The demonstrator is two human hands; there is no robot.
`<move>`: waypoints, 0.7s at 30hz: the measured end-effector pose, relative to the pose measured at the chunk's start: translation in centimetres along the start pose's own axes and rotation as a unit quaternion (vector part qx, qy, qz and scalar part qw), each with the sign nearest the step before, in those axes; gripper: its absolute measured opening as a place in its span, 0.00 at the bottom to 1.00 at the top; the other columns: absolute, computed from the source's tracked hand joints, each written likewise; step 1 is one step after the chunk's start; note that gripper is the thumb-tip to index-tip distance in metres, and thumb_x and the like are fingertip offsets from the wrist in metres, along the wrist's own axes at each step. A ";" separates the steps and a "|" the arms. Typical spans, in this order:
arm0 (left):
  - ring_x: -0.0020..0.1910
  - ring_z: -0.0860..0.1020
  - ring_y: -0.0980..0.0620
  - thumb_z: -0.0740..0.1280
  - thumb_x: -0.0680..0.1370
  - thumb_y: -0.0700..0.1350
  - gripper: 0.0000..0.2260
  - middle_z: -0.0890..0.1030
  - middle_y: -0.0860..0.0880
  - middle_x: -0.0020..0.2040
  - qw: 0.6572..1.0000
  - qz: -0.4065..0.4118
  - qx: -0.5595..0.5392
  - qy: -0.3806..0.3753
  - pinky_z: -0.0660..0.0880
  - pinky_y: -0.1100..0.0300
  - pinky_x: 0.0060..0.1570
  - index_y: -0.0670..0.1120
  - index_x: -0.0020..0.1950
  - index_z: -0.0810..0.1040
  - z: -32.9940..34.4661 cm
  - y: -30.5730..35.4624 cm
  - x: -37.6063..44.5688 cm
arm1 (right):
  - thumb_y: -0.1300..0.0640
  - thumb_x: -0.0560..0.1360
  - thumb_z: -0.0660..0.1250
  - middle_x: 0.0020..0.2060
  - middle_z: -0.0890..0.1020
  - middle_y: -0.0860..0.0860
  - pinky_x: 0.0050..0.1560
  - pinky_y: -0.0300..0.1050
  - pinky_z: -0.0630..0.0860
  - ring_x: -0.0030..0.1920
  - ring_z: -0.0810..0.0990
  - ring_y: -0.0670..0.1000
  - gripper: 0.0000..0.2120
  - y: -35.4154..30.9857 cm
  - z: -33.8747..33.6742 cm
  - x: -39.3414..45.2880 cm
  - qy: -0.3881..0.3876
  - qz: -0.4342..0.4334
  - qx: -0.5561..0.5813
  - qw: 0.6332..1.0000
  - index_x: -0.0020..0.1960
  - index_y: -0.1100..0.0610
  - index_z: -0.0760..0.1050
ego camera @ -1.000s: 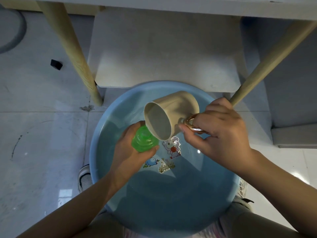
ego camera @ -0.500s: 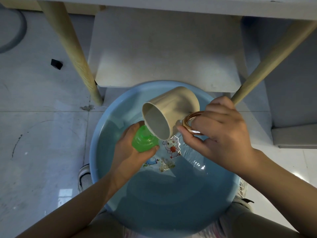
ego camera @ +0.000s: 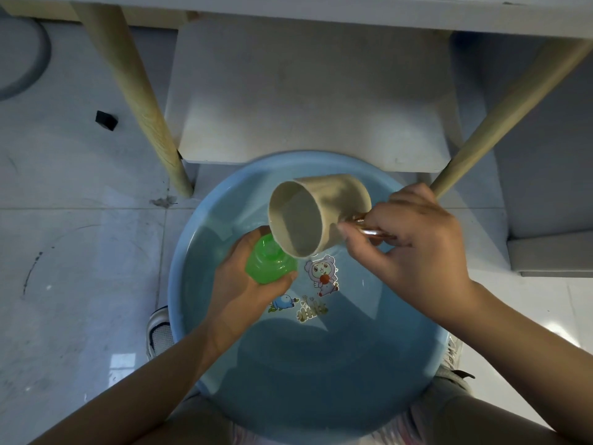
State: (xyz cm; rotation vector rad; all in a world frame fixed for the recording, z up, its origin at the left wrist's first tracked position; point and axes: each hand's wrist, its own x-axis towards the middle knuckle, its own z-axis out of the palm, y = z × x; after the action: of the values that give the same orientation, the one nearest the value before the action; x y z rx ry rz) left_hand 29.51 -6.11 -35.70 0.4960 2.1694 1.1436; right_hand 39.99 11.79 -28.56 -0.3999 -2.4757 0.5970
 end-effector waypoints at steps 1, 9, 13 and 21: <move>0.50 0.77 0.65 0.79 0.65 0.44 0.27 0.80 0.59 0.53 1.000 -0.007 -0.004 -0.001 0.72 0.74 0.48 0.68 0.53 0.71 0.0 -0.1 0.0 | 0.52 0.72 0.67 0.22 0.69 0.48 0.38 0.33 0.60 0.31 0.66 0.49 0.18 -0.1 -0.1 -0.1 -0.007 0.047 0.014 0.999 0.27 0.59 0.71; 0.52 0.78 0.59 0.79 0.65 0.46 0.28 0.80 0.57 0.53 0.999 -0.027 -0.020 0.007 0.76 0.58 0.56 0.62 0.60 0.73 -0.4 -0.6 -0.2 | 0.52 0.74 0.69 0.20 0.66 0.47 0.26 0.35 0.58 0.24 0.64 0.45 0.20 3.1 1.5 -2.0 -0.046 0.370 0.145 0.916 0.31 0.65 0.70; 0.53 0.79 0.58 0.79 0.66 0.48 0.29 0.80 0.55 0.54 0.999 -0.023 -0.020 0.009 0.76 0.55 0.56 0.63 0.61 0.71 -0.7 -0.6 -0.2 | 0.51 0.72 0.68 0.18 0.64 0.48 0.26 0.35 0.59 0.22 0.66 0.47 0.20 3.7 2.4 -3.0 -0.089 0.241 0.014 0.966 0.26 0.53 0.62; 0.50 0.79 0.62 0.78 0.66 0.47 0.28 0.80 0.58 0.53 0.999 -0.028 -0.031 0.017 0.76 0.60 0.55 0.63 0.61 0.72 -1.0 -0.5 -0.3 | 0.69 0.49 0.68 0.17 0.66 0.51 0.38 0.43 0.58 0.21 0.67 0.53 0.14 2.8 4.6 -3.5 -0.242 -0.095 -0.246 0.934 0.22 0.55 0.65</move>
State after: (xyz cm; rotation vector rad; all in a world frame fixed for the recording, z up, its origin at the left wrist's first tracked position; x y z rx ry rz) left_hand 29.01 -7.18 -35.55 0.3887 2.1544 1.1930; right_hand 40.61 11.24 -34.90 -0.2057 -3.0931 -0.0305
